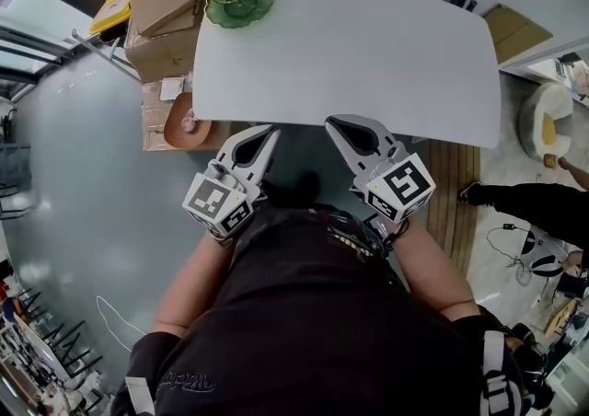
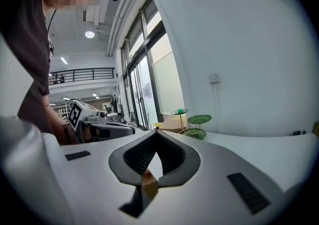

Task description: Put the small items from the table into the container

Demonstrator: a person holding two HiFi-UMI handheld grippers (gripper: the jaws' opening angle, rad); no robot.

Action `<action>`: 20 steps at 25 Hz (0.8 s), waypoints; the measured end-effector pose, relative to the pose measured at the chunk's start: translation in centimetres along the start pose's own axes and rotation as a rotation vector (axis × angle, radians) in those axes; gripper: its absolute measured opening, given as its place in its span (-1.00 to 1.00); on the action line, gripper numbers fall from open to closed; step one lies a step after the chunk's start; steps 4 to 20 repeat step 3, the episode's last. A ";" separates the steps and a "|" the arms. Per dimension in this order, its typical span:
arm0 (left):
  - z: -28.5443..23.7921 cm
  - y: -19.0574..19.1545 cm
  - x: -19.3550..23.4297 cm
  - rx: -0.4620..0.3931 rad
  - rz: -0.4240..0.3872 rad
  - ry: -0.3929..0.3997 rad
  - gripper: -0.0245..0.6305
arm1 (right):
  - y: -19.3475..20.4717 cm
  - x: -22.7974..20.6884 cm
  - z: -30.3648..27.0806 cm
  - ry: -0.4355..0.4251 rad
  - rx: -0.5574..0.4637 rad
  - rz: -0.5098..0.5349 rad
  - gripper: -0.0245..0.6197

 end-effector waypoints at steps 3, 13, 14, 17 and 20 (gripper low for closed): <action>0.3 0.2 0.0 0.001 0.002 0.008 -0.91 | -0.1 0.4 -0.4 -0.010 -0.003 0.011 -0.87; 0.3 0.2 0.0 0.001 0.002 0.008 -0.91 | -0.1 0.4 -0.4 -0.010 -0.003 0.011 -0.87; 0.3 0.2 0.0 0.001 0.002 0.008 -0.91 | -0.1 0.4 -0.4 -0.010 -0.003 0.011 -0.87; 0.3 0.2 0.0 0.001 0.002 0.008 -0.91 | -0.1 0.4 -0.4 -0.010 -0.003 0.011 -0.87; 0.3 0.2 0.0 0.001 0.002 0.008 -0.91 | -0.1 0.4 -0.4 -0.010 -0.003 0.011 -0.87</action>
Point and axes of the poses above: the fingertips, and each gripper's own axes: z backward along the fingers, x to its left, y out of its underside, the point moved 1 cm from there along z, backward along the fingers, and after that the axes turned 12 degrees about -x, right-handed, at the moved point
